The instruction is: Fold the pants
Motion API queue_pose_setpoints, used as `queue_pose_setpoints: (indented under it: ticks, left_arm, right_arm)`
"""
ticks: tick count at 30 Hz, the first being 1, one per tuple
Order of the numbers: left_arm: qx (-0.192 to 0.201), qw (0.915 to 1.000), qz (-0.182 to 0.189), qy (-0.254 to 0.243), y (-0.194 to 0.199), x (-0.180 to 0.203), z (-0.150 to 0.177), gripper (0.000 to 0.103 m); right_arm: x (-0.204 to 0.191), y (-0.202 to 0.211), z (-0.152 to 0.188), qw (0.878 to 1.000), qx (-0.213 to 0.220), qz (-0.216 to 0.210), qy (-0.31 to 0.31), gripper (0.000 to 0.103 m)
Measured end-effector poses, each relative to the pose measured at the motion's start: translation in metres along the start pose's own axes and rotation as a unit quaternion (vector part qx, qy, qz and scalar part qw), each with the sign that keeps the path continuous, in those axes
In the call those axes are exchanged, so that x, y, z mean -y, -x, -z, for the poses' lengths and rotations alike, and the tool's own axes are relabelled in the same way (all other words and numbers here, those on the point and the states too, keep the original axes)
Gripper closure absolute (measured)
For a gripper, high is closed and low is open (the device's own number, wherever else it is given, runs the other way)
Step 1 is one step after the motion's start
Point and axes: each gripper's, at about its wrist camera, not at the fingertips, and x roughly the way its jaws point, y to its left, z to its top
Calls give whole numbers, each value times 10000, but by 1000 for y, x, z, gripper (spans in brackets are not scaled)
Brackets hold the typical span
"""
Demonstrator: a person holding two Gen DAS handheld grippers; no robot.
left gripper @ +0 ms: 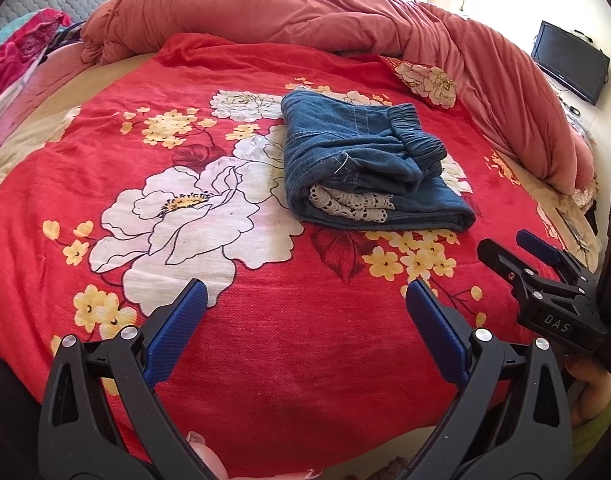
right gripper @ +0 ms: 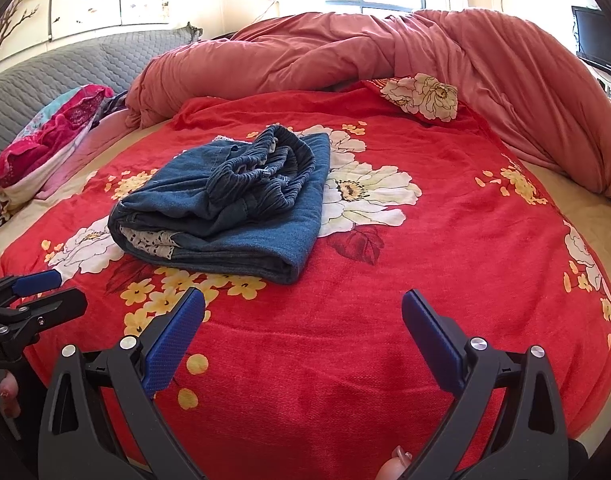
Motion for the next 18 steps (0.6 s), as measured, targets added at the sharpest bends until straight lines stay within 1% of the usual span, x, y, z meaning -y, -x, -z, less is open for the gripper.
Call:
queue_pose_setpoints:
  ticks: [18]
  left_arm:
    - [-103,9999,-65,-87,-3,4,0,10]
  right_arm:
    - [1,-2,1,10000,-48,14,23,5]
